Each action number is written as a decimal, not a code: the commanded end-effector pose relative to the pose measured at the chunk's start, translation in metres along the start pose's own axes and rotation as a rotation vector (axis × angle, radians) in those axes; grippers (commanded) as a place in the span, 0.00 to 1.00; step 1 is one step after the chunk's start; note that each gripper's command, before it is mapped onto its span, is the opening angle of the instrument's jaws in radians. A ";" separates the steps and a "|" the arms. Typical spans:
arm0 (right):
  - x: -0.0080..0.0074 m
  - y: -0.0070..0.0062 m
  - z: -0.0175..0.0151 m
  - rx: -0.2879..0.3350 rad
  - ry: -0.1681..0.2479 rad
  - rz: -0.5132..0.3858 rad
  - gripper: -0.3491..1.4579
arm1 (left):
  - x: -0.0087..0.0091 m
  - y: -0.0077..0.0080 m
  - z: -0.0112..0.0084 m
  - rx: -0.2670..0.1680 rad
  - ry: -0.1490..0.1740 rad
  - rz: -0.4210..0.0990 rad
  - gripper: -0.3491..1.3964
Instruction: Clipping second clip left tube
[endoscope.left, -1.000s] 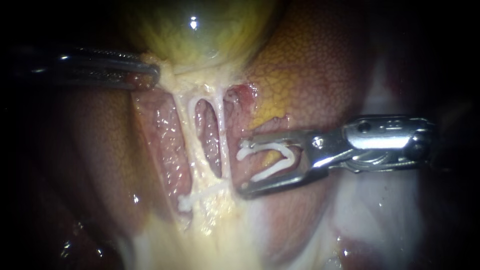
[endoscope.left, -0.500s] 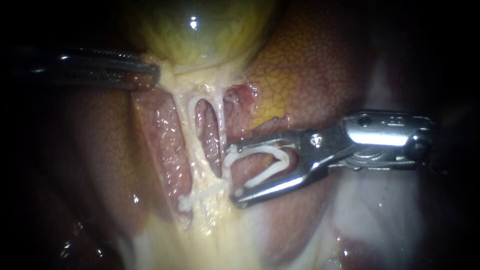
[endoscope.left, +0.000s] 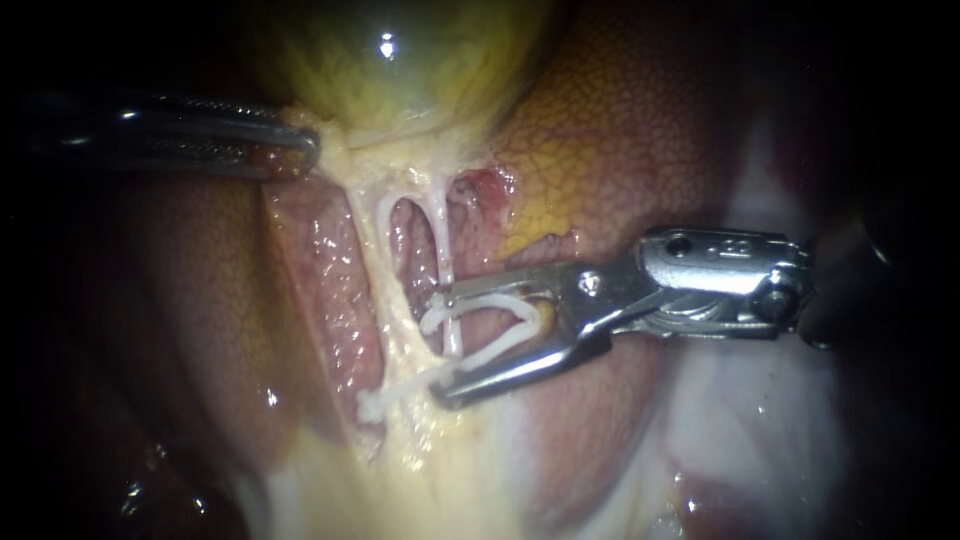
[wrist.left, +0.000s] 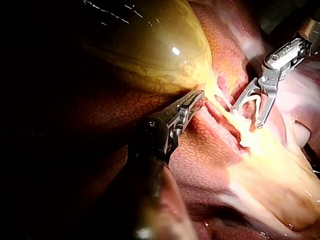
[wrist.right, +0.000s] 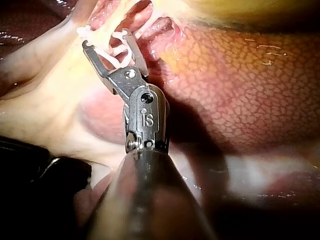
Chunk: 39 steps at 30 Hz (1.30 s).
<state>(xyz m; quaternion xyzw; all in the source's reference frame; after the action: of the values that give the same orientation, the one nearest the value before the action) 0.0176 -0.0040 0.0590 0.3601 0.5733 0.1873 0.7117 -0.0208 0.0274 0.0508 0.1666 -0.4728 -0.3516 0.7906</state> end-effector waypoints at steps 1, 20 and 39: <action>-0.0001 0.0002 0.0000 -0.002 0.000 -0.001 0.46 | 0.0000 0.0000 0.0000 -0.001 0.000 0.000 0.00; 0.0002 0.0021 0.0030 0.130 0.068 -0.025 0.45 | 0.0002 0.0000 0.0004 -0.003 -0.001 0.001 0.00; 0.0011 -0.0004 0.0043 0.215 0.120 -0.030 0.44 | 0.0002 0.0001 0.0004 -0.003 -0.001 0.001 0.00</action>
<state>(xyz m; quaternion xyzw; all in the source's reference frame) 0.0218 -0.0049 0.0582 0.4155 0.6375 0.1339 0.6348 -0.0210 0.0273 0.0512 0.1651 -0.4726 -0.3519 0.7910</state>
